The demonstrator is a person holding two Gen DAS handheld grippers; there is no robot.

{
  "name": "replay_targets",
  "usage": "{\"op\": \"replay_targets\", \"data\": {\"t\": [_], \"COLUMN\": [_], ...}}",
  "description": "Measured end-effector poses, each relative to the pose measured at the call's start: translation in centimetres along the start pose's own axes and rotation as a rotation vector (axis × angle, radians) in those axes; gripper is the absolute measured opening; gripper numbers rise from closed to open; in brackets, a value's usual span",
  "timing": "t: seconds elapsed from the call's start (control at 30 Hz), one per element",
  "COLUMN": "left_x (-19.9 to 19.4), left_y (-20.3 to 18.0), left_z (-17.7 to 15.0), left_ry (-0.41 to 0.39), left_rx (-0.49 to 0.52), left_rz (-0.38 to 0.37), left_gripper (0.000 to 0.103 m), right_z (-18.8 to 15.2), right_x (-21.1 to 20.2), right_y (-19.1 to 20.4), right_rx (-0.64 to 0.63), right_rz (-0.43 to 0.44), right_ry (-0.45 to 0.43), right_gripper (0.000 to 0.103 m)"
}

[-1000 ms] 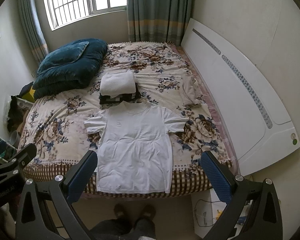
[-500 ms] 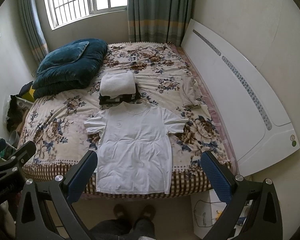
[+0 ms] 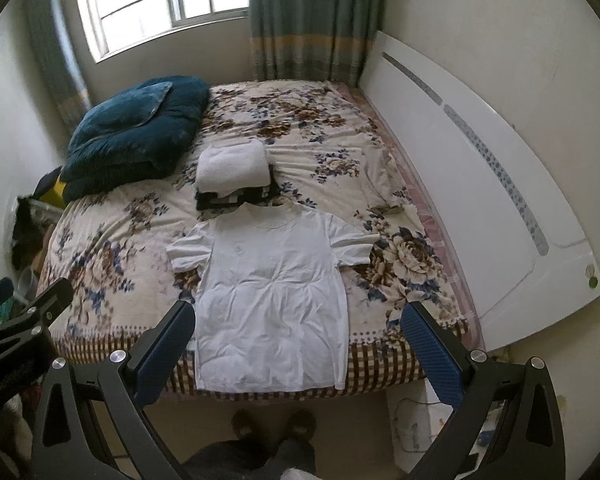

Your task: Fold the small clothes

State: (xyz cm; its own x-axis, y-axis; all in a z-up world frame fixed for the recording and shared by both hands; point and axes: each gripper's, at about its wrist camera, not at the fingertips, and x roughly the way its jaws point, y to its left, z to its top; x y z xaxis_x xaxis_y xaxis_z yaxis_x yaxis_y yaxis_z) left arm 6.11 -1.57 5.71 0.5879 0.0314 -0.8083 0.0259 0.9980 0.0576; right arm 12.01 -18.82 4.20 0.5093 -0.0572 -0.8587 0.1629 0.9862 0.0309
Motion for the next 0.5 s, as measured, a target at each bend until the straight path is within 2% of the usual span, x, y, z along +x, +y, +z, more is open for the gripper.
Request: {"op": "replay_targets", "data": {"t": [0.1, 0.2, 0.33, 0.4, 0.5], "left_x": [3.5, 8.9, 17.7, 21.6, 29.2], "left_y": [-0.5, -1.0, -2.5, -3.6, -5.9], "left_z": [2.0, 2.5, 2.8, 2.7, 2.0], "left_ry": [-0.019, -0.022, 0.043, 0.075, 0.145], "left_rx": [0.007, 0.015, 0.022, 0.025, 0.04], "left_rz": [0.03, 0.057, 0.065, 0.064, 0.104], "left_gripper": [0.103, 0.103, 0.103, 0.103, 0.103], "right_z": [0.6, 0.9, 1.3, 1.3, 0.9], "right_x": [3.1, 9.1, 18.9, 23.7, 32.7], "right_y": [-1.7, -4.1, -9.1, -11.5, -15.6], "right_rx": [0.072, 0.15, 0.259, 0.318, 0.447], "right_rz": [-0.027, -0.076, -0.129, -0.121, -0.078], "right_ry": [0.003, 0.049, 0.134, 0.177, 0.244], "right_gripper": [0.103, 0.103, 0.103, 0.103, 0.103]}}
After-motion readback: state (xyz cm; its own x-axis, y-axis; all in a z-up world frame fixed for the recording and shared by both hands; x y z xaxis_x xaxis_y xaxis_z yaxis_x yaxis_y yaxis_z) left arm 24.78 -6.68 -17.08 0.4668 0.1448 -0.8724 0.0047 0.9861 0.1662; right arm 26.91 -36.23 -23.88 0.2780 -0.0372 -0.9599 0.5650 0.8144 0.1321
